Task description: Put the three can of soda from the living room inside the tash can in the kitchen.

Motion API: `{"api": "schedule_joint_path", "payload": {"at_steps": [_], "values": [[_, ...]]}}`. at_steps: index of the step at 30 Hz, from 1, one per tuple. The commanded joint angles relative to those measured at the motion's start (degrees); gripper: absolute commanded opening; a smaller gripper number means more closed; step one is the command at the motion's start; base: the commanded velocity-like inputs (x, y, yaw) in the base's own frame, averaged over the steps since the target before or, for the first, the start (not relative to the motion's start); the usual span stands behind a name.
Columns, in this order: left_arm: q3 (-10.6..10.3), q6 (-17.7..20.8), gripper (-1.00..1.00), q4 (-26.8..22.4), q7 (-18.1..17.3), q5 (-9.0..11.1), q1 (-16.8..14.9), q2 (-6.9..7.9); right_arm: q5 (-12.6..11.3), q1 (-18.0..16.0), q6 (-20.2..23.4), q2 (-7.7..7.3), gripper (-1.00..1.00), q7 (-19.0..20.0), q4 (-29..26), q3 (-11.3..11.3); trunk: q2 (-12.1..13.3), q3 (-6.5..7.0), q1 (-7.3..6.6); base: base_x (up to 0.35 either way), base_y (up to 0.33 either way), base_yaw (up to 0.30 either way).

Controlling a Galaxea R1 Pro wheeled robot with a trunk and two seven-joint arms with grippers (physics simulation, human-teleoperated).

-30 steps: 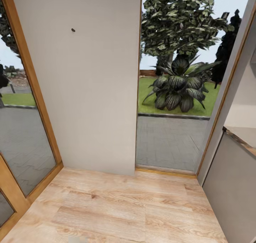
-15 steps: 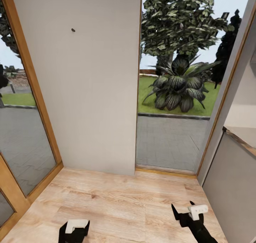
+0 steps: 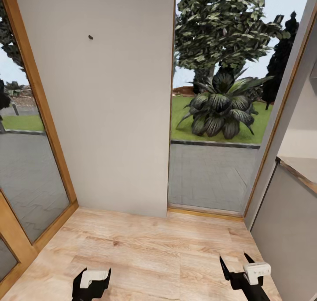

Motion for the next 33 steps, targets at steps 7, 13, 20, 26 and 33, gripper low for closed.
{"api": "schedule_joint_path", "payload": {"at_steps": [7,13,20,26,33], "values": [[0.0,-0.1,1.0,3.2,0.1,0.2,0.0,-0.01,0.0,0.4,-0.5,0.0,1.0,0.0,0.1,-0.1,0.0,0.0,0.0,0.0,0.0,0.0],[0.0,-0.1,1.0,3.7,0.1,0.1,0.0,-0.01,-0.1,0.5,-0.5,0.05,1.0,-0.1,0.4,0.0,0.0,0.0,0.0,0.0,0.0,0.0],[0.1,0.0,1.0,4.0,0.1,0.0,-0.1,-0.01,-0.2,0.5,-0.6,0.24,1.0,-0.1,0.6,0.0,0.0,0.0,0.0,0.0,0.0,0.0],[0.2,-0.1,1.0,4.2,0.0,-0.1,-0.2,-0.01,-0.1,0.4,-0.5,0.48,1.0,-0.1,0.7,0.1,0.0,0.0,0.0,0.0,0.0,0.0],[0.1,-0.1,1.0,3.7,0.0,0.2,-0.2,-0.01,-0.1,0.4,-0.4,0.59,1.0,-0.2,1.1,0.0,0.0,0.0,0.0,0.0,0.0,0.0]]}}
